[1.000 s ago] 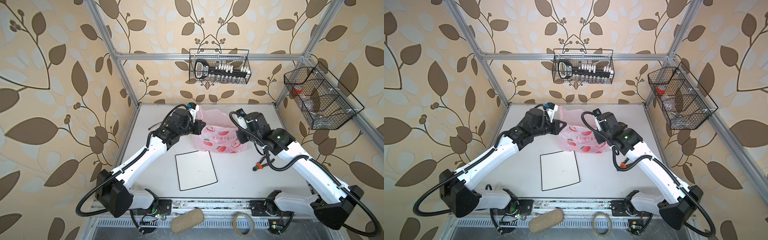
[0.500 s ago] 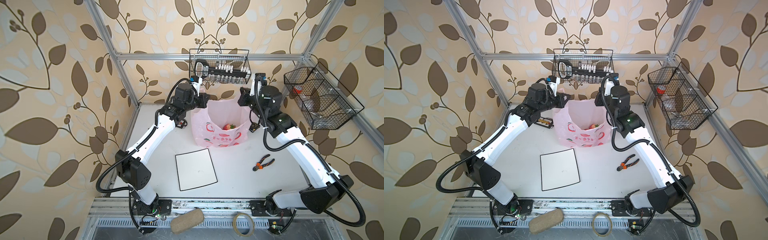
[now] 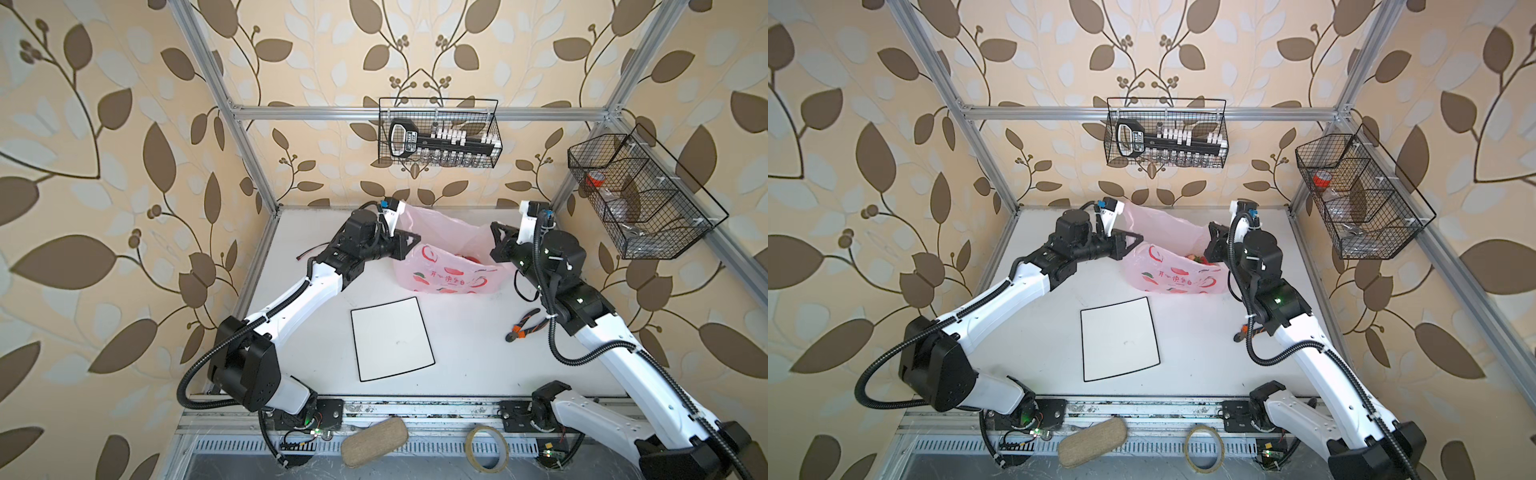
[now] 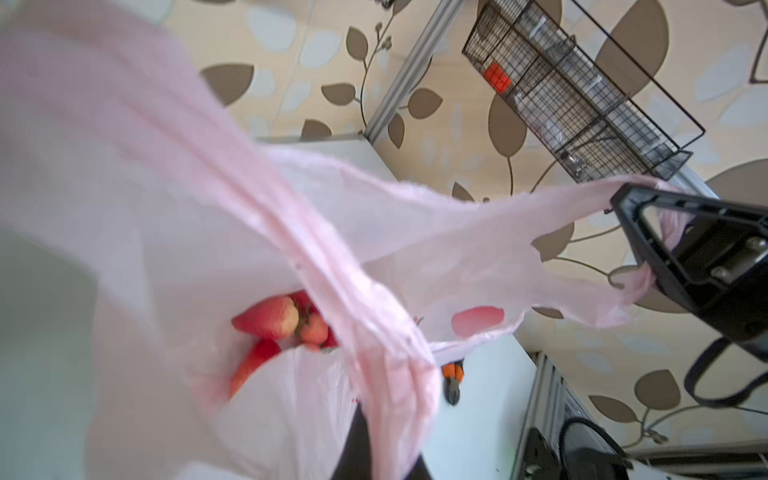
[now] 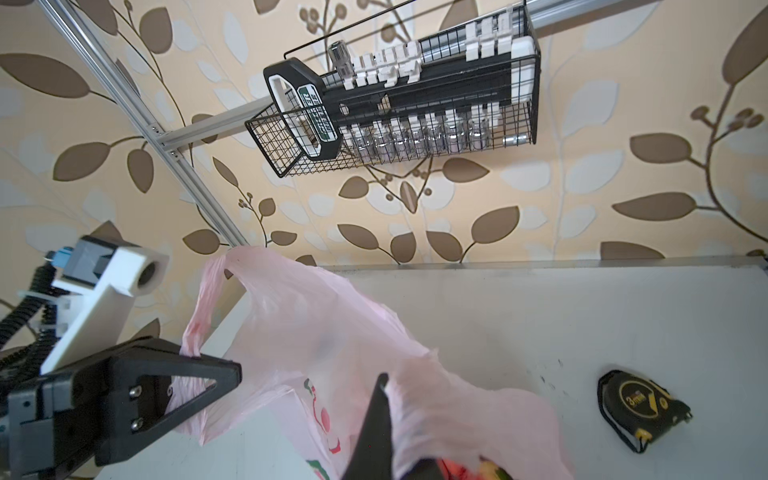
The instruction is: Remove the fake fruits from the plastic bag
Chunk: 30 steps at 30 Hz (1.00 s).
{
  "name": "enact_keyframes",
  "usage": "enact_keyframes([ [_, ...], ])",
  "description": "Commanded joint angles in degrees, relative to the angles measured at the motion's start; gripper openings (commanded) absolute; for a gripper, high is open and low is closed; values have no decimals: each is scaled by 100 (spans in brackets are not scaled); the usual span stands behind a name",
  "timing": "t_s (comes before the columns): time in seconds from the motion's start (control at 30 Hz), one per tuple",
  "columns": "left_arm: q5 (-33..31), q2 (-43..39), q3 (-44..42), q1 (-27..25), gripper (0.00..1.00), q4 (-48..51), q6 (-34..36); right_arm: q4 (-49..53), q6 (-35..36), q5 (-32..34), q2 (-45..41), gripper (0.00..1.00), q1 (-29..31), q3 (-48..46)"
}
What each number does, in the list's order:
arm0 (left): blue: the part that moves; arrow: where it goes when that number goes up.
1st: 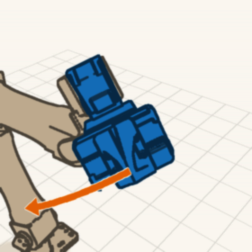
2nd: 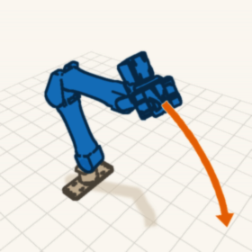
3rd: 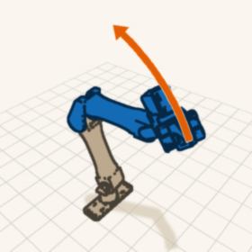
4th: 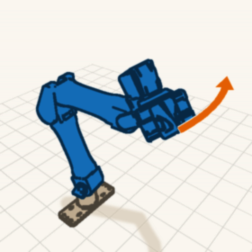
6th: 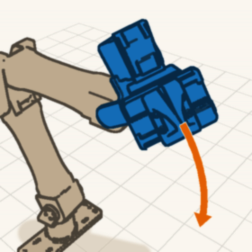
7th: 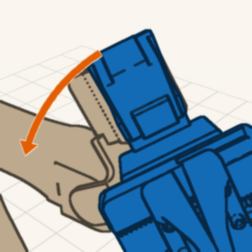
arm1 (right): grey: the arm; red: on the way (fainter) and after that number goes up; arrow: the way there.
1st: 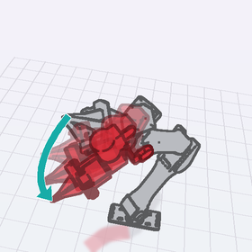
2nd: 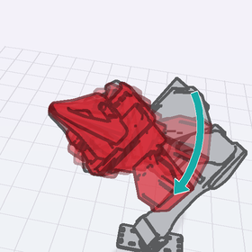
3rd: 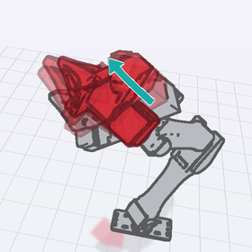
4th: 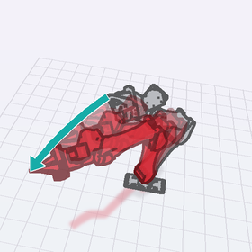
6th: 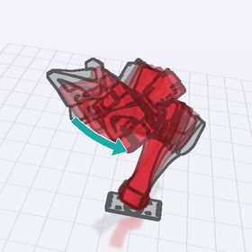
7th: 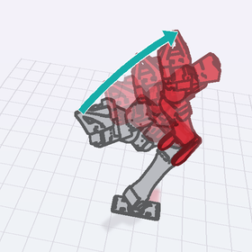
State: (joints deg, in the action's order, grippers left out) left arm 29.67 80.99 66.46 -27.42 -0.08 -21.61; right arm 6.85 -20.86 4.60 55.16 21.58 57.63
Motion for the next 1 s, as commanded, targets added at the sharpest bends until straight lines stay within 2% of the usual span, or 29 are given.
enact_keyframes([
  [0.0,259,-854,52,-35,0,-195,-261,218,-349,-252,-363,0,-21,27],
  [0.17,-125,-691,701,-35,0,368,-239,209,-203,-155,-206,0,-18,468],
  [0.3,-426,24,1556,-14,0,438,-400,-160,6,342,344,0,-26,917],
  [0.43,-331,973,2616,46,0,484,-428,-1009,110,694,1057,0,-127,1268],
  [0.57,-55,1811,3502,367,0,292,-663,-2201,-102,421,1780,0,-451,1644],
  [0.7,365,2438,4440,605,0,78,-1191,-2261,95,141,2479,0,-595,2627],
  [0.77,414,2567,4776,606,0,19,-1207,-2258,156,50,2658,0,-651,2946],
  [0.87,443,2574,4964,600,0,-39,-1118,-2258,209,-70,2680,0,-741,3041],
  [0.97,482,2437,4733,606,0,-11,-837,-2245,149,-103,2439,0,-772,2694],
])
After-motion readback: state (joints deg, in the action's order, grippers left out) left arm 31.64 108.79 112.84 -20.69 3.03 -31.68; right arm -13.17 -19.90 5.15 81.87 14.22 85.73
